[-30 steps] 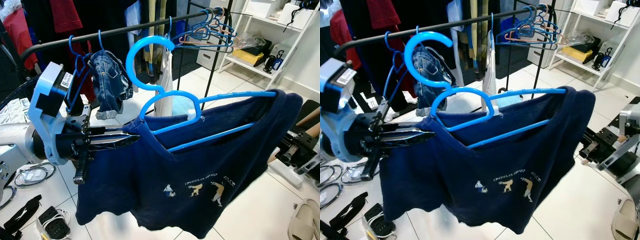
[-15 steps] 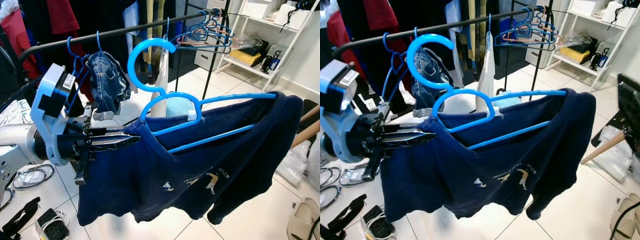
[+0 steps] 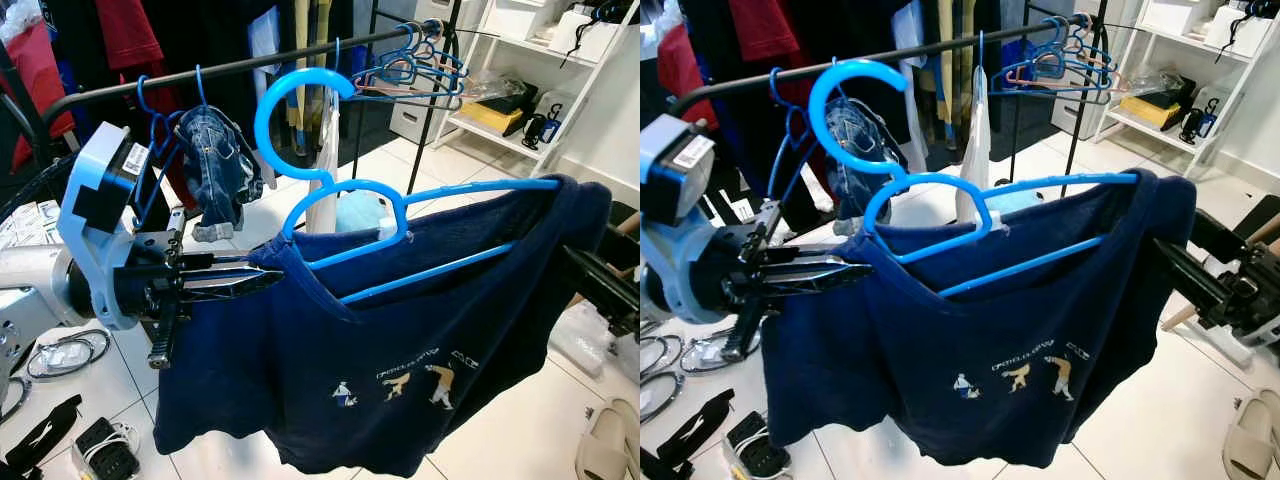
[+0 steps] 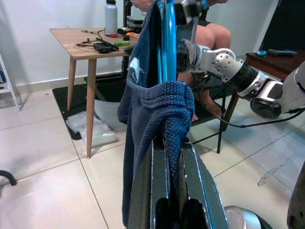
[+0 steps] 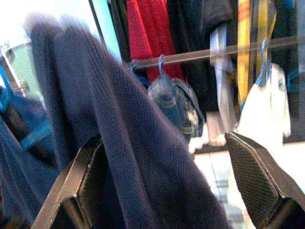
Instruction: Hang hanger
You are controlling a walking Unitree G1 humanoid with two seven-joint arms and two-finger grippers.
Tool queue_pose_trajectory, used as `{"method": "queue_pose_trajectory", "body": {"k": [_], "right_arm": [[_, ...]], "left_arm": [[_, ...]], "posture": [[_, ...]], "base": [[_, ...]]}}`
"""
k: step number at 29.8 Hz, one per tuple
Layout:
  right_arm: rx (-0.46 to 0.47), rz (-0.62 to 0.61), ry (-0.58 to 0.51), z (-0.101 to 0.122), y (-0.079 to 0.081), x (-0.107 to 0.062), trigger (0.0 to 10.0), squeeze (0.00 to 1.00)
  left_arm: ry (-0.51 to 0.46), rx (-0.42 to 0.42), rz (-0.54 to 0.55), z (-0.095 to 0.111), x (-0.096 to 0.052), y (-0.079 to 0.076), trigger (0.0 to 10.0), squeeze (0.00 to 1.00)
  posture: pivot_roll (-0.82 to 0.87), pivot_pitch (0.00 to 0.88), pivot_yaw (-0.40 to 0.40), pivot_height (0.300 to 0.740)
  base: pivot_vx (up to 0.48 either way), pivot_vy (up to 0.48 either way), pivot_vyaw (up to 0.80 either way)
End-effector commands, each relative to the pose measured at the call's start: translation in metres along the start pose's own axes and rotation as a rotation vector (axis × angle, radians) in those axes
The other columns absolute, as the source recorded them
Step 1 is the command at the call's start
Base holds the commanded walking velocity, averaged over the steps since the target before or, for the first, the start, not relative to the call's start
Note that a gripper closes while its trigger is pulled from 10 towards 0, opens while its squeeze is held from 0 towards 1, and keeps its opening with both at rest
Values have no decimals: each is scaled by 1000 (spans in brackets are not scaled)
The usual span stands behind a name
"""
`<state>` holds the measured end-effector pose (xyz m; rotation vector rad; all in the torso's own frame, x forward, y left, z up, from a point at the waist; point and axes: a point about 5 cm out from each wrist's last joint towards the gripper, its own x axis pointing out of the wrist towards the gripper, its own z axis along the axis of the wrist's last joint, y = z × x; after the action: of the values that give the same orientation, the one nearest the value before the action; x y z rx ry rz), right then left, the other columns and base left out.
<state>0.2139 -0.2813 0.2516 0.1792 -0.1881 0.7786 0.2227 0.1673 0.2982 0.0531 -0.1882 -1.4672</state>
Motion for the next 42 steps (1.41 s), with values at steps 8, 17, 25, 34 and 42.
{"method": "queue_pose_trajectory", "body": {"k": [8, 17, 25, 34, 42], "right_arm": [[-33, -46, 50, -7, -3, 7, 0, 0], [-71, -110, 12, -1, -9, 9, 0, 0], [-101, -197, -82, 11, -18, 7, 0, 0], [-111, -280, -117, 16, -30, 2, 0, 0], [-91, -609, -130, 11, -66, -11, 0, 0]], "left_arm": [[-8, 30, -10, 3, 1, -1, 10000, 0], [31, 35, 46, -4, -2, 6, 10000, 0], [153, 29, 138, -24, -23, 16, 10000, 0], [265, 32, 242, -40, -50, 23, 10000, 0], [-5, 58, 226, -15, -49, 23, 10000, 0]], "posture": [[-86, 88, -3, 740], [-89, 91, -2, 740], [-91, 94, 1, 740], [-93, 97, 0, 740], [-93, 100, -2, 740]], "base": [[0, 0, 0], [0, 0, 0], [0, 0, 0], [0, 0, 0], [0, 0, 0]]}}
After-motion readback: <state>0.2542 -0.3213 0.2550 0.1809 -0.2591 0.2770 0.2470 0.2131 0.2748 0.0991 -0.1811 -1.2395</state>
